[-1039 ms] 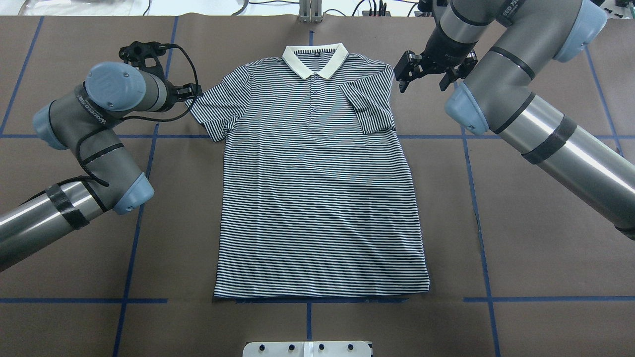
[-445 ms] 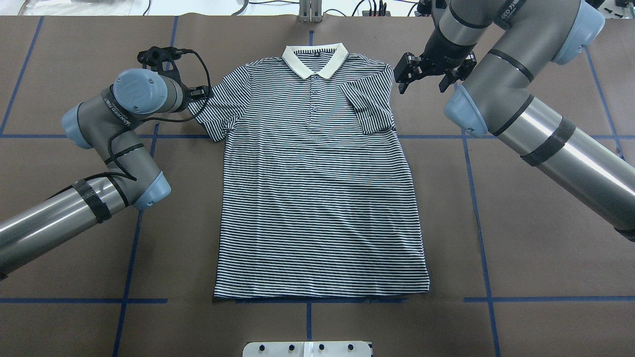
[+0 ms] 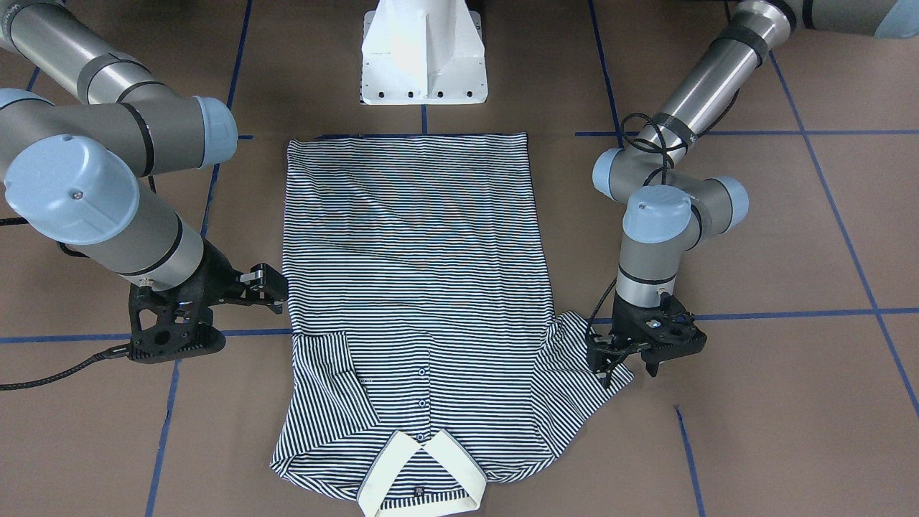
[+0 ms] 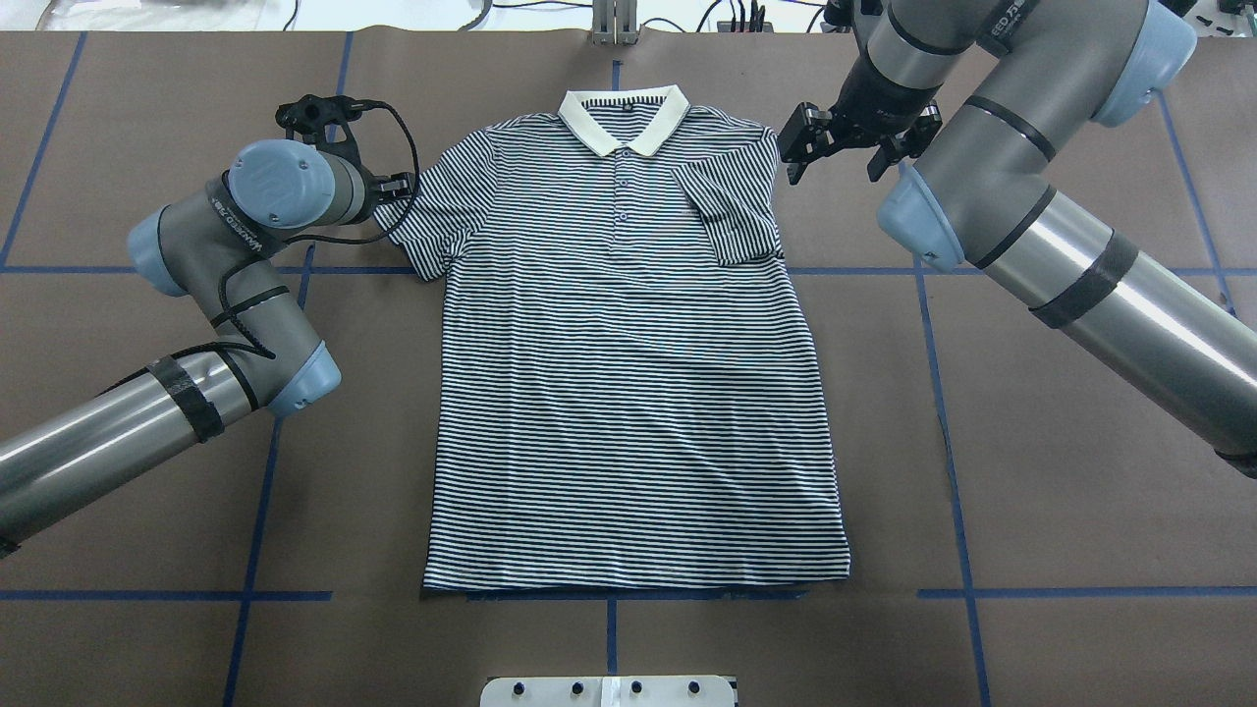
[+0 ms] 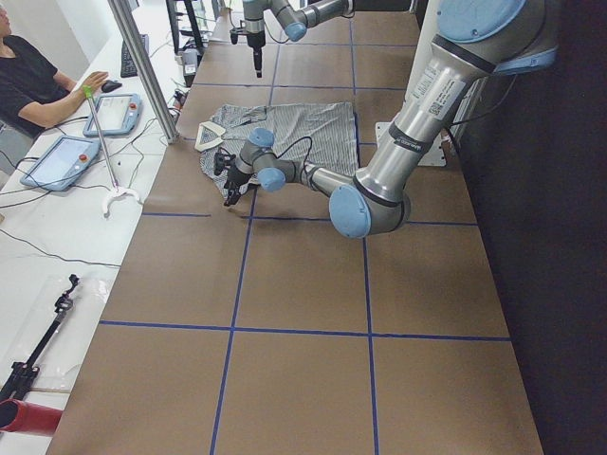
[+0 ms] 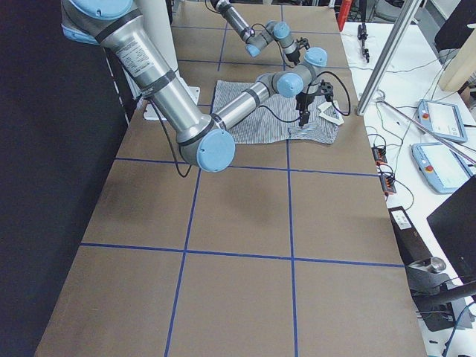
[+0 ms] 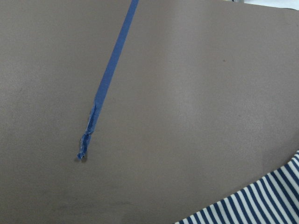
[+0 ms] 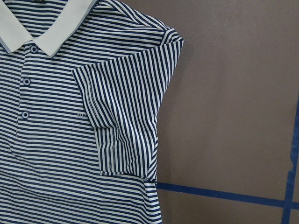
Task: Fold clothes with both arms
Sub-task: 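Lift the right gripper away while the left gripper reaches toward the other sleeve, then fold the sleeve nearest the left gripper inward over the shirt body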
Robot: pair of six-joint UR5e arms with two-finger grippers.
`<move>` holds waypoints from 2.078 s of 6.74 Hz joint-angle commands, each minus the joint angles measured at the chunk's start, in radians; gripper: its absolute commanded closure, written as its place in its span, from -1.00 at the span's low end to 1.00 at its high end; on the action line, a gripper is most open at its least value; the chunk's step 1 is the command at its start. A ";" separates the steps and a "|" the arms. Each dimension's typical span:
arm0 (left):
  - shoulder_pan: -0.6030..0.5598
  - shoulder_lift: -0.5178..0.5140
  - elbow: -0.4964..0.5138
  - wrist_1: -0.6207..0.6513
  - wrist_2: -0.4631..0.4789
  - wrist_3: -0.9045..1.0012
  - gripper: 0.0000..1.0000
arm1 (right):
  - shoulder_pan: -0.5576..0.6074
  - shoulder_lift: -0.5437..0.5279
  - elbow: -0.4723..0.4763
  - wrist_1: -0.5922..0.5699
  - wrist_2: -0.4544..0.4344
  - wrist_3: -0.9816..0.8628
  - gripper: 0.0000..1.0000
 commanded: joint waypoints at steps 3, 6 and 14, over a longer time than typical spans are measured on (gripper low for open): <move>0.001 -0.009 -0.007 0.011 -0.008 0.006 0.60 | 0.000 0.002 -0.001 0.001 -0.002 0.000 -1.00; 0.001 -0.008 -0.105 0.104 -0.040 0.006 1.00 | 0.000 0.001 -0.001 0.001 -0.002 0.000 -1.00; 0.075 -0.351 0.134 0.169 -0.078 -0.185 1.00 | 0.000 -0.007 -0.014 0.043 -0.018 0.000 -1.00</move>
